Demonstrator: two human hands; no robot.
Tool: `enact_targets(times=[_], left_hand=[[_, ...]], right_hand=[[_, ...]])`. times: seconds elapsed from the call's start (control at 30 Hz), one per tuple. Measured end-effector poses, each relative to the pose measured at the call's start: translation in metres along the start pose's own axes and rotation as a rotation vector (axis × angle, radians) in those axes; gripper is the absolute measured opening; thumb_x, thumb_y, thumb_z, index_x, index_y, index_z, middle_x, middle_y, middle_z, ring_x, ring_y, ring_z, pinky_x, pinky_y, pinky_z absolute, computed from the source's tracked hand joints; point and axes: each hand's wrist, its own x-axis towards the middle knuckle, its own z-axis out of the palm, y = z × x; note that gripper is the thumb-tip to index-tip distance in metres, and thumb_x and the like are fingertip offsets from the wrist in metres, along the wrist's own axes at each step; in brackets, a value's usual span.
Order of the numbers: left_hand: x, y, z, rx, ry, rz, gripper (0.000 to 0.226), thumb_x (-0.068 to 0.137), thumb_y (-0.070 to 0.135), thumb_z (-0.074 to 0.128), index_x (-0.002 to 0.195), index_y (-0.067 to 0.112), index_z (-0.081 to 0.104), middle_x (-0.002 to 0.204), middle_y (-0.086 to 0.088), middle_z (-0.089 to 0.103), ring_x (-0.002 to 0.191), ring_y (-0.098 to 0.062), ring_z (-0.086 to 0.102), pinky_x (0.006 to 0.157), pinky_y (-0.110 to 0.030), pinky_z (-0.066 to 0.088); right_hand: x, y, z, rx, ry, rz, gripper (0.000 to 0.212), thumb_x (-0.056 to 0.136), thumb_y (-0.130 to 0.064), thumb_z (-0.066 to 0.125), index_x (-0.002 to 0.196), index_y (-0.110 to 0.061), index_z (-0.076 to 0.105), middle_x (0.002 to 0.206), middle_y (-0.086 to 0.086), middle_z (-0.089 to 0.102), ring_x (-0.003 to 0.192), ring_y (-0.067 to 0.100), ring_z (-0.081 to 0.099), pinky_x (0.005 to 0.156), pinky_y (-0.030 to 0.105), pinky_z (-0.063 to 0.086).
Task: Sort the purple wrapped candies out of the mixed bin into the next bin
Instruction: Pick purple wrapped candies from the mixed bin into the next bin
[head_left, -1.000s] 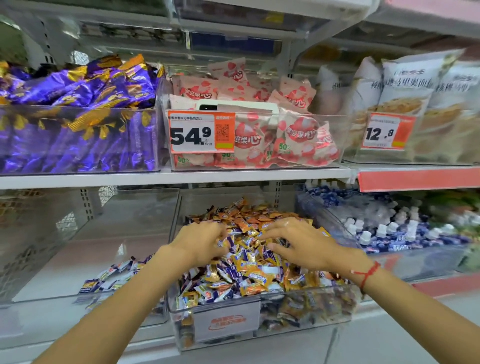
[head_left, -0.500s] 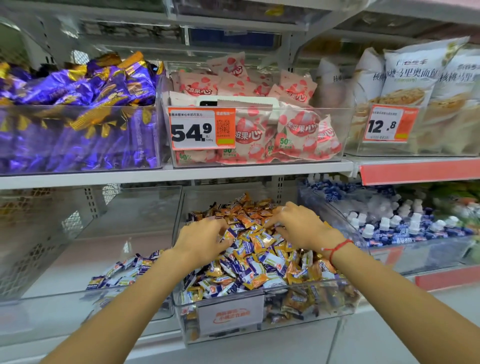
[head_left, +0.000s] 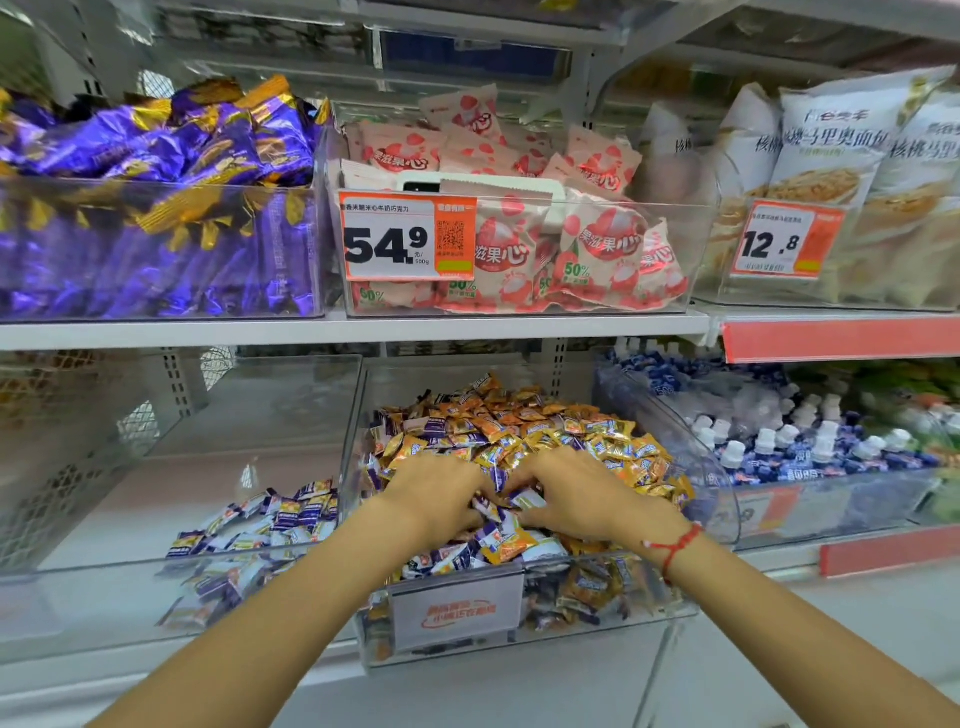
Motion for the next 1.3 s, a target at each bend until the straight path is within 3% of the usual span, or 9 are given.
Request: enact_targets(times=[0.13,0.33,0.43,0.6,0.73,0.87,1.0,1.23,1.3], left_hand=[[-0.008,-0.007,0.0,-0.198,0.148,-0.084,0.027,0.096,0.044,0.054,0.109,0.026,0.068,0.081,0.007,0.065,0.078,-0.015,0.06,0.055,-0.028,0.036],[-0.041,-0.024,-0.017,-0.552,0.341,-0.114,0.031,0.099,0.046,0.041,0.088,0.025,0.061,0.073,0.002,0.063,0.063,-0.015,0.058,0.059,-0.035,0.044],[-0.06,-0.023,-0.02,-0.932,0.407,-0.031,0.017,0.101,0.035,0.041,0.099,0.031,0.058,0.089,0.011,0.067,0.07,-0.011,0.062,0.065,-0.037,0.05],[-0.074,-0.026,-0.012,-1.196,0.466,-0.208,0.02,0.101,0.035,0.039,0.101,0.023,0.055,0.078,0.006,0.051,0.059,-0.004,0.046,0.06,-0.029,0.038],[-0.079,-0.029,-0.019,-1.285,0.453,-0.265,0.031,0.103,0.033,0.034,0.106,0.014,0.059,0.074,0.004,0.045,0.048,0.002,0.044,0.052,-0.021,0.033],[-0.079,-0.039,-0.015,-1.24,0.48,-0.292,0.033,0.103,0.038,0.031,0.099,0.029,0.062,0.07,0.004,0.049,0.051,-0.006,0.041,0.053,-0.026,0.033],[-0.08,-0.04,-0.013,-1.259,0.448,-0.34,0.036,0.104,0.037,0.029,0.103,0.022,0.062,0.071,0.005,0.05,0.054,-0.008,0.043,0.054,-0.026,0.032],[-0.082,-0.04,-0.015,-1.187,0.419,-0.303,0.029,0.103,0.033,0.034,0.103,0.023,0.061,0.083,0.007,0.061,0.061,-0.006,0.055,0.056,-0.025,0.038],[-0.082,-0.039,-0.015,-1.194,0.428,-0.297,0.026,0.103,0.033,0.035,0.102,0.027,0.06,0.085,0.008,0.063,0.064,-0.007,0.058,0.054,-0.024,0.037]], right_hand=[[0.004,0.004,0.001,0.38,0.014,0.119,0.025,0.094,-0.018,0.061,0.118,-0.015,0.066,0.112,0.0,0.066,0.088,0.015,0.057,0.079,0.033,0.05],[-0.005,-0.001,-0.01,0.992,0.077,0.341,0.035,0.1,0.0,0.029,0.116,-0.017,0.055,0.086,0.0,0.059,0.069,0.013,0.052,0.057,0.025,0.041],[-0.002,-0.006,-0.013,0.716,0.108,0.248,0.024,0.1,-0.014,0.039,0.109,-0.022,0.06,0.086,-0.006,0.058,0.061,0.011,0.047,0.055,0.02,0.036],[0.008,-0.02,-0.002,0.187,-0.018,0.11,0.012,0.092,-0.03,0.061,0.096,-0.022,0.068,0.073,-0.013,0.051,0.062,0.002,0.043,0.052,0.021,0.033],[0.028,-0.039,0.006,0.13,0.098,0.124,0.04,0.088,-0.05,0.062,0.121,-0.03,0.056,0.1,-0.004,0.048,0.087,0.017,0.05,0.06,0.027,0.038],[0.049,-0.054,0.018,0.046,-0.106,0.147,0.06,0.09,-0.061,0.051,0.134,-0.02,0.047,0.116,0.007,0.053,0.102,0.025,0.053,0.075,0.033,0.043],[0.058,-0.058,0.015,0.068,-0.207,0.163,0.043,0.095,-0.05,0.051,0.117,-0.013,0.043,0.08,-0.002,0.045,0.079,0.02,0.046,0.065,0.033,0.038],[0.03,-0.031,0.011,0.575,-0.135,0.195,0.012,0.095,-0.021,0.059,0.098,-0.02,0.047,0.106,0.001,0.052,0.084,0.012,0.053,0.068,0.026,0.043],[0.021,-0.026,0.009,0.733,-0.066,0.25,0.023,0.096,-0.009,0.052,0.107,-0.028,0.047,0.1,0.0,0.051,0.066,0.012,0.053,0.058,0.026,0.044]])
